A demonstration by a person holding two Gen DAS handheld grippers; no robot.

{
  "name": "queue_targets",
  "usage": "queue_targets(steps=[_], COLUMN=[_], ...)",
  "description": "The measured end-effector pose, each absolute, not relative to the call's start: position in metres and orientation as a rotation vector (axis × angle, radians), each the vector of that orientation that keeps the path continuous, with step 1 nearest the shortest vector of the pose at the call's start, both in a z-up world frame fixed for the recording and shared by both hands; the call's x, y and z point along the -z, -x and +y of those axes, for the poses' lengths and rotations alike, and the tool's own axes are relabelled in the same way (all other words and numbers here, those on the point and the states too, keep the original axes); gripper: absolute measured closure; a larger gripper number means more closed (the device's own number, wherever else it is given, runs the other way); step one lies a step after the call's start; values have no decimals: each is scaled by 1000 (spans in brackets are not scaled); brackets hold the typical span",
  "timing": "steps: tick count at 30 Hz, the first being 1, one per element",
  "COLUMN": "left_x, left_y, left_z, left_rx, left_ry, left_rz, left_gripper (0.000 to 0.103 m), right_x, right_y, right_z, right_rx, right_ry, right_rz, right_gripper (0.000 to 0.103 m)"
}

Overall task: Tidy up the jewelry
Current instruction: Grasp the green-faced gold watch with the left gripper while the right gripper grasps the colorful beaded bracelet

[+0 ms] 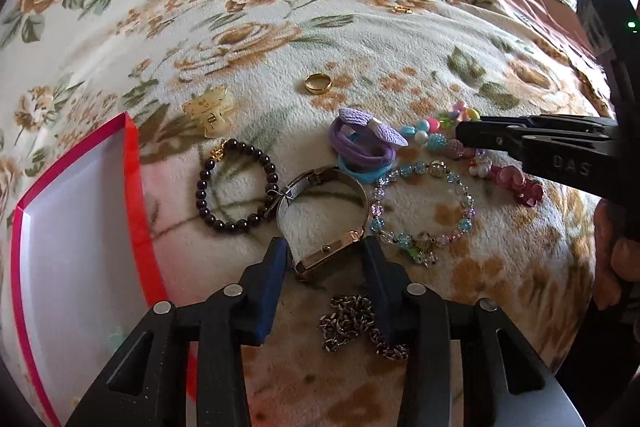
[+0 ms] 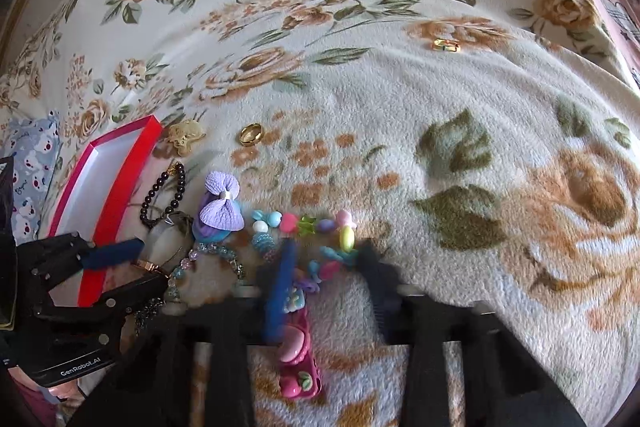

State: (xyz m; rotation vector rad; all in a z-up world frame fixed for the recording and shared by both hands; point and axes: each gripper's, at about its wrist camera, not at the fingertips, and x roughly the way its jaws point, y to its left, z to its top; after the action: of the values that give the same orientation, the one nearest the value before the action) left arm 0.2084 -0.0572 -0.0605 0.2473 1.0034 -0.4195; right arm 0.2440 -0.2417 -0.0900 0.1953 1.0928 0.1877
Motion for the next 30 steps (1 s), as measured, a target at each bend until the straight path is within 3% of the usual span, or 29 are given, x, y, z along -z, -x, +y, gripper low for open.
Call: queue_targets(steps=[5,6,7,30], left_x=[55,53,51,-16], left_y=[-206,-205,-204,-129], left_z=[-46,-42,-37,37], left_rx=[421,420,432,333], left_ry=[-175,-160,-124,77], left_rz=[992,990,998,805], left_gripper=[71,88,90,93], right_x=[83,80,76,-6], right_y=[-242,-241,-240,-216], right_z=[-241,-241,-241,-185], right_rx=[-193,-200,-204,-389], right_ry=[-197,-202,-205,-203], right_rz=[1057,1045,1032,849], right_gripper=[91,91,91,91])
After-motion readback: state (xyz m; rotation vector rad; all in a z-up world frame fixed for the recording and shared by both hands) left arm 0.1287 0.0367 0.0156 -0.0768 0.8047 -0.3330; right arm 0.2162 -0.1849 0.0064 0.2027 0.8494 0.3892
